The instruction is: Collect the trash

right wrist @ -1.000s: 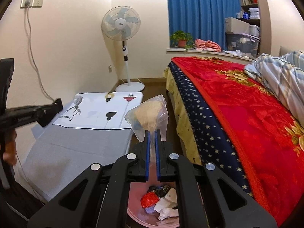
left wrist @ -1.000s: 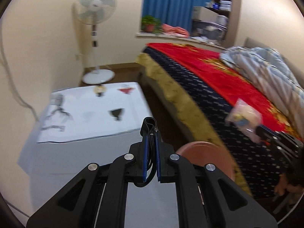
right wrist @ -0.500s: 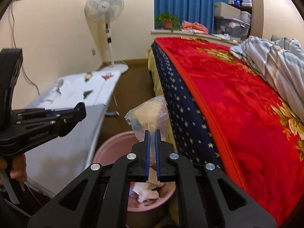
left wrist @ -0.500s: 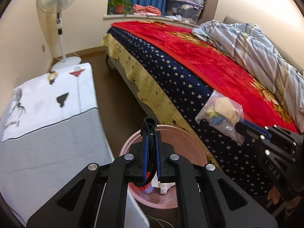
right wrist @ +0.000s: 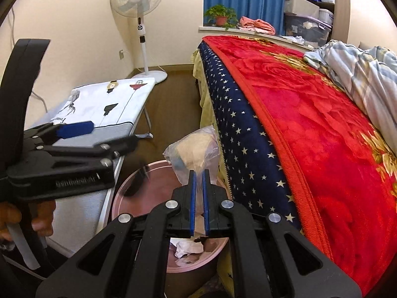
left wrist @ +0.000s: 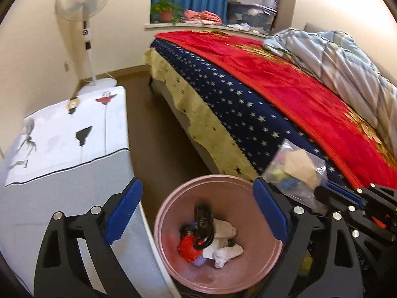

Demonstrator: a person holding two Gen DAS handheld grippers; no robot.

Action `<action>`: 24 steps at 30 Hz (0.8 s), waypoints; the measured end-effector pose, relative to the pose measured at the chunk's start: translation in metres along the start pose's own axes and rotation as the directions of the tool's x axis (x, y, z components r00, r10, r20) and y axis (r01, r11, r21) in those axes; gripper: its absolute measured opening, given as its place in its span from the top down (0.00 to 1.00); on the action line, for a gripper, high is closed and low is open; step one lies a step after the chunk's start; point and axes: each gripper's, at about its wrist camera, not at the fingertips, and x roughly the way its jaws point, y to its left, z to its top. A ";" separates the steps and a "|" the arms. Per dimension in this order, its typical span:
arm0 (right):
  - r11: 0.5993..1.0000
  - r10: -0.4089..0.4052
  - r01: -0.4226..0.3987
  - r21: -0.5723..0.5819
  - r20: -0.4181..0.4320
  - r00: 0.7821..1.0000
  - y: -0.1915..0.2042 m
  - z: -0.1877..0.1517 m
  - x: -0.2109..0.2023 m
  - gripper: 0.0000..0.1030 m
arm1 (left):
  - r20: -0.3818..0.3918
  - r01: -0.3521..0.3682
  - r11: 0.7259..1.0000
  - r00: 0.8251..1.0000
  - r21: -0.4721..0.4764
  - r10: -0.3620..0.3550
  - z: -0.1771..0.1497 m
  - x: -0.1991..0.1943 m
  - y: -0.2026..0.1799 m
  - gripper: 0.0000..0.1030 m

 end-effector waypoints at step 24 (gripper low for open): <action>0.994 -0.088 0.073 0.080 0.211 0.973 0.017 -0.002 -0.078 0.05 | 0.120 -0.145 0.985 0.984 0.089 0.134 -0.021 -0.099 0.022 0.14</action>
